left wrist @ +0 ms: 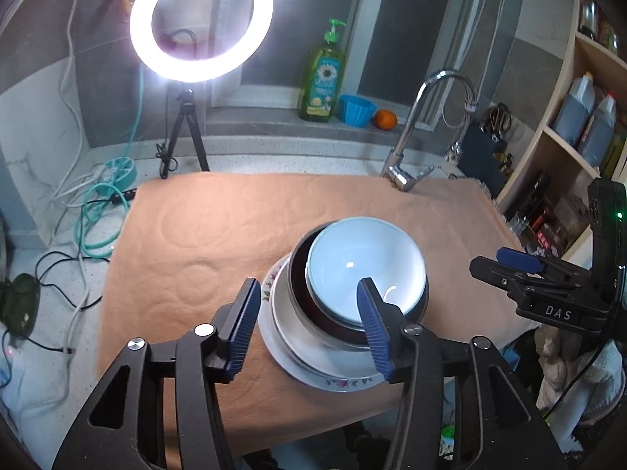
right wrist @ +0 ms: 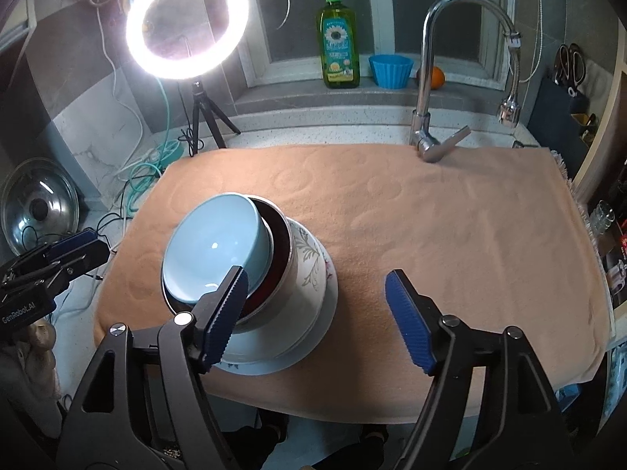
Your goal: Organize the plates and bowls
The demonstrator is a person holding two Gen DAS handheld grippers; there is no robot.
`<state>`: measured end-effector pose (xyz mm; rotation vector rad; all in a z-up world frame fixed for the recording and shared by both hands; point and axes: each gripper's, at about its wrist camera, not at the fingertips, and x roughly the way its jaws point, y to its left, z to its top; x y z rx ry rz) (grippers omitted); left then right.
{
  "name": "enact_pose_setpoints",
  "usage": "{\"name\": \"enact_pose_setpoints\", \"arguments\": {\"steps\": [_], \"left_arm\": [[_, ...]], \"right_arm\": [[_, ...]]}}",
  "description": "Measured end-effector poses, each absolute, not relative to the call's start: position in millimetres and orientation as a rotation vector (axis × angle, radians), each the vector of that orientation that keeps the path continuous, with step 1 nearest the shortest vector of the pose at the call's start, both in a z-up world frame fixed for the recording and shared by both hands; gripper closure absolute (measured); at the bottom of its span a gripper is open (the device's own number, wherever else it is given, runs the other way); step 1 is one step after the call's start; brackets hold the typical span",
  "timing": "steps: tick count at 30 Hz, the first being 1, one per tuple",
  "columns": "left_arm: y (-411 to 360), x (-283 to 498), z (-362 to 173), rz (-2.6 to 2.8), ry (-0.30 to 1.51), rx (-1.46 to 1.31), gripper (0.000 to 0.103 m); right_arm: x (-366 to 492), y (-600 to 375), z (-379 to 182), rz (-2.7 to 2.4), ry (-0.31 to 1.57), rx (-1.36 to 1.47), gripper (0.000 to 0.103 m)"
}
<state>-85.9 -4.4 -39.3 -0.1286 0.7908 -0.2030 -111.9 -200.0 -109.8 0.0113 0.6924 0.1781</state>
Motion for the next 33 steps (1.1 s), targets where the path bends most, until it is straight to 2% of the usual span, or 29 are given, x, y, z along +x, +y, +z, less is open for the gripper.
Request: {"name": "enact_pose_setpoints", "arguments": {"steps": [4, 10, 33], "left_arm": [[-3, -91, -32, -0.173, 0.753, -0.117, 0.04], [-4, -92, -34, -0.163, 0.767, -0.119, 0.039], [-5, -90, -29, -0.159, 0.773, -0.136, 0.037]], "right_arm": [[-119, -196, -98, 0.175, 0.644, 0.004, 0.016], [-120, -192, -95, 0.178, 0.632, -0.001, 0.012], [-121, -191, -94, 0.179, 0.624, -0.001, 0.011]]}}
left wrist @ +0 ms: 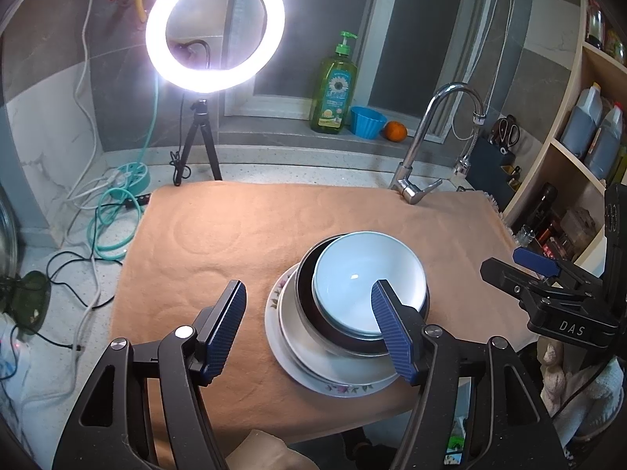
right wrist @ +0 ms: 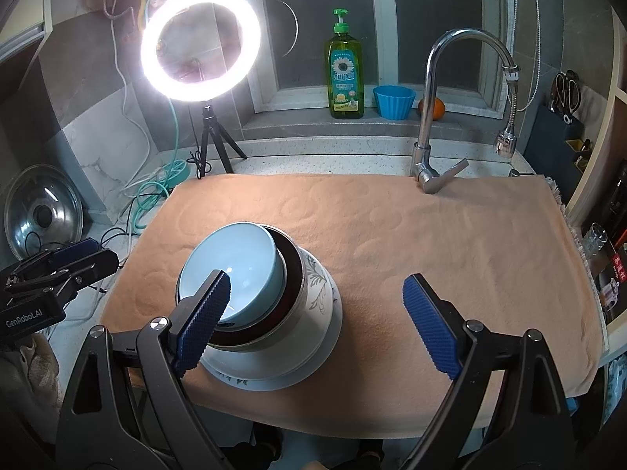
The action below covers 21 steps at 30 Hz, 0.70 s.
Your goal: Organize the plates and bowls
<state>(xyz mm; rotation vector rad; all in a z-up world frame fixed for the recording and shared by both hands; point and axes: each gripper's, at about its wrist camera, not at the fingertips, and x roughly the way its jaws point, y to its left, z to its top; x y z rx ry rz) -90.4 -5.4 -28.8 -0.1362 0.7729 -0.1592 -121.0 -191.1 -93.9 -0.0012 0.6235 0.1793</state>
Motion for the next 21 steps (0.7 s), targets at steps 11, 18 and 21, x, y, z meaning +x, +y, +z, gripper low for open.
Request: {"name": "enact_pose_setpoints", "arguments": {"steps": [11, 18, 21], "left_arm": [[-5.9, -90.1, -29.5, -0.153, 0.777, -0.132, 0.037], [-4.1, -87.8, -30.2, -0.149, 0.78, -0.133, 0.037], [-3.2, -86.9, -30.6, -0.15, 0.78, -0.132, 0.037]], "right_arm": [[-117.7, -190.0, -94.2, 0.191, 0.628, -0.003, 0.011], [-116.6, -188.8, -94.7, 0.189, 0.626, -0.006, 0.011], [-116.4, -188.1, -94.9, 0.189, 0.629, -0.006, 0.011]]}}
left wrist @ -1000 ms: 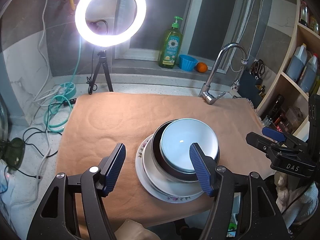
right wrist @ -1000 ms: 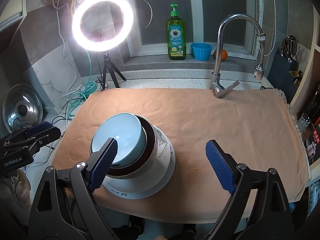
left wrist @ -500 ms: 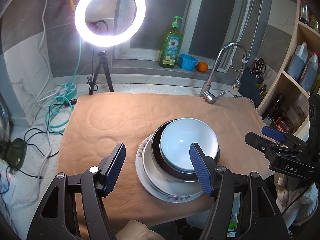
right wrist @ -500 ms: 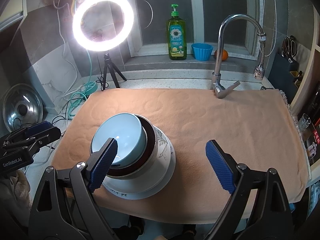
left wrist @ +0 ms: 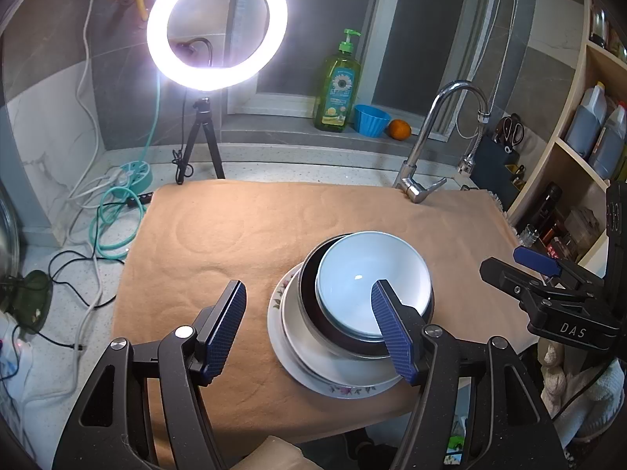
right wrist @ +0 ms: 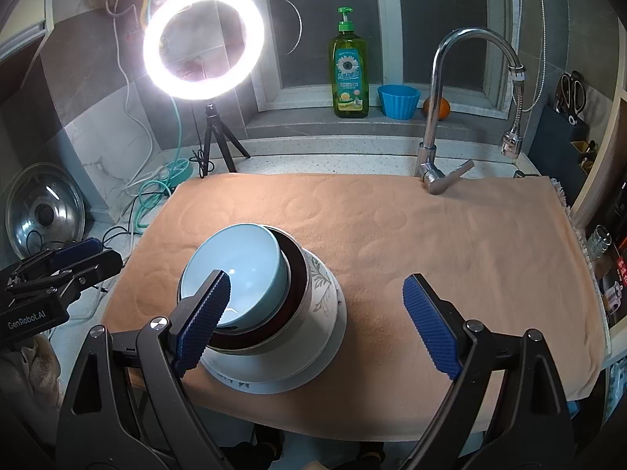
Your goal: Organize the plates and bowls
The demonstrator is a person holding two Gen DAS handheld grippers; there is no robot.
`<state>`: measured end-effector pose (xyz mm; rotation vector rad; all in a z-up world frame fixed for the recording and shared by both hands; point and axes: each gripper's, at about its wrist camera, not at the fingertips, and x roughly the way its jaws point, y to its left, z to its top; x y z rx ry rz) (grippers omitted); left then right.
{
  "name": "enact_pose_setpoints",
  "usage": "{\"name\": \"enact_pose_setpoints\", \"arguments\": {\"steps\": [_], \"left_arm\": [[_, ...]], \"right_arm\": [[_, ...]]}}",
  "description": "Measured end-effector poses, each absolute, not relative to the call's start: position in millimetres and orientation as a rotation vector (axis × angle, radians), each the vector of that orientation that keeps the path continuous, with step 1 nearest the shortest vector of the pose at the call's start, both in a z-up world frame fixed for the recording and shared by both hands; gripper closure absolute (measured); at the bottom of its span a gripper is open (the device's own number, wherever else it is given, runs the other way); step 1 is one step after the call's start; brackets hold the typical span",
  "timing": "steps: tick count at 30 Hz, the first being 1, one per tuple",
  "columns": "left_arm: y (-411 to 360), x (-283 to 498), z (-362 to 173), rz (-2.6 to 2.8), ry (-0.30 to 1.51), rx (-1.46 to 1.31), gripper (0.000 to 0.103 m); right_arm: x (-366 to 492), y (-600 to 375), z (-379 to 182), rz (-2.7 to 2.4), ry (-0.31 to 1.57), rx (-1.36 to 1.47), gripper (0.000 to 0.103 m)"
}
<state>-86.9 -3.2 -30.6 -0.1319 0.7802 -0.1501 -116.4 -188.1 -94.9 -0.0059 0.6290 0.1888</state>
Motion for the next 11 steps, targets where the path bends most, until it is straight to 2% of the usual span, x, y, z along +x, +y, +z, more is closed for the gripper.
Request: {"name": "enact_pose_setpoints", "arguments": {"steps": [11], "left_arm": [[0.7, -79.2, -33.9, -0.148, 0.791, -0.137, 0.037]], "right_arm": [[-111.5, -186.2, -97.9, 0.186, 0.639, -0.008, 0.011]]}}
